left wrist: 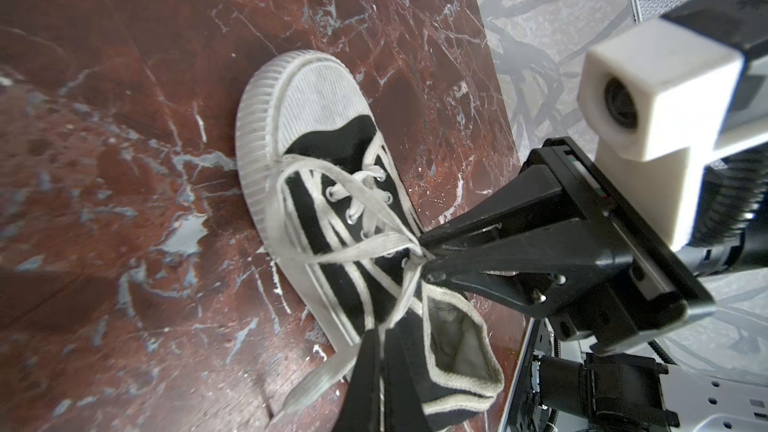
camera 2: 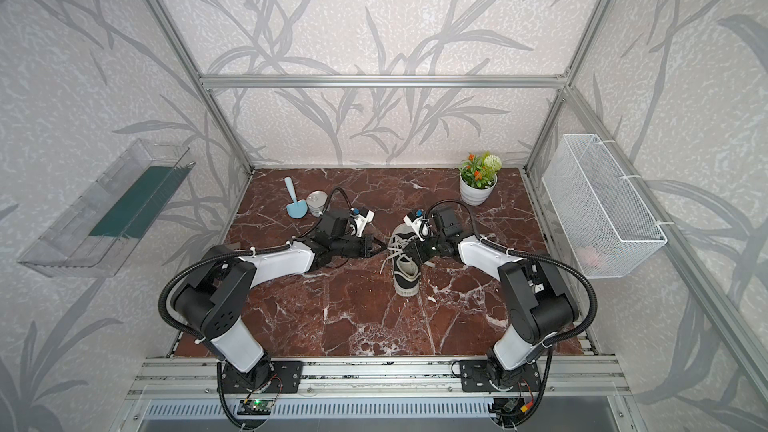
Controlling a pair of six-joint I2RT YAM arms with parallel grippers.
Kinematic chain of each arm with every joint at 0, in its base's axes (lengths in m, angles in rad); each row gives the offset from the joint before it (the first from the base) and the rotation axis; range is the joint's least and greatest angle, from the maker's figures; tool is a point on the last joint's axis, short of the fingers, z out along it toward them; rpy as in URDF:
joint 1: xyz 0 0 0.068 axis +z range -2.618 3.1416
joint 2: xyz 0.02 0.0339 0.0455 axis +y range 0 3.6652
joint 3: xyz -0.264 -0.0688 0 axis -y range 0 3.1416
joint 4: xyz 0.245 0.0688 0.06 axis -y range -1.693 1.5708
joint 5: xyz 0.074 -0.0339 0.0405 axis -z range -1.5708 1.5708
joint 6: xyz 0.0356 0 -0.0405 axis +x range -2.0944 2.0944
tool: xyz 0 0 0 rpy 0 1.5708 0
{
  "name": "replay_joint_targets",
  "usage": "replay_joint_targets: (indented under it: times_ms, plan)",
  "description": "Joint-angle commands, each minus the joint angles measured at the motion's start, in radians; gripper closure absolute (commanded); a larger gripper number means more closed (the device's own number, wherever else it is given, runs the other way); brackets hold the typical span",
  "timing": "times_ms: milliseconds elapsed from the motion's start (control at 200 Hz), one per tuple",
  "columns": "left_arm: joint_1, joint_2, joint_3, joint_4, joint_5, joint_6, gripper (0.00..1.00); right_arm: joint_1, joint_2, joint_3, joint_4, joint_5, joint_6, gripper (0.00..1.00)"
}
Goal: Tie the shoes
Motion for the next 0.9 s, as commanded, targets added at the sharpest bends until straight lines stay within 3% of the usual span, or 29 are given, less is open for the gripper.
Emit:
replay_joint_targets:
  times_ms: [0, 540, 895]
  plan:
    - [0.029, -0.053, -0.026, -0.017, -0.031, 0.018, 1.00, 0.002, -0.003, 0.003, -0.032, 0.016, 0.001, 0.83]
    - [0.070, -0.076, -0.116, -0.003, -0.096, 0.001, 1.00, 0.002, -0.010, 0.004, -0.038, 0.016, 0.002, 0.83]
    - [0.069, -0.020, -0.123, 0.078, -0.041, -0.043, 1.00, 0.001, -0.034, 0.003, -0.029, -0.014, 0.011, 0.82]
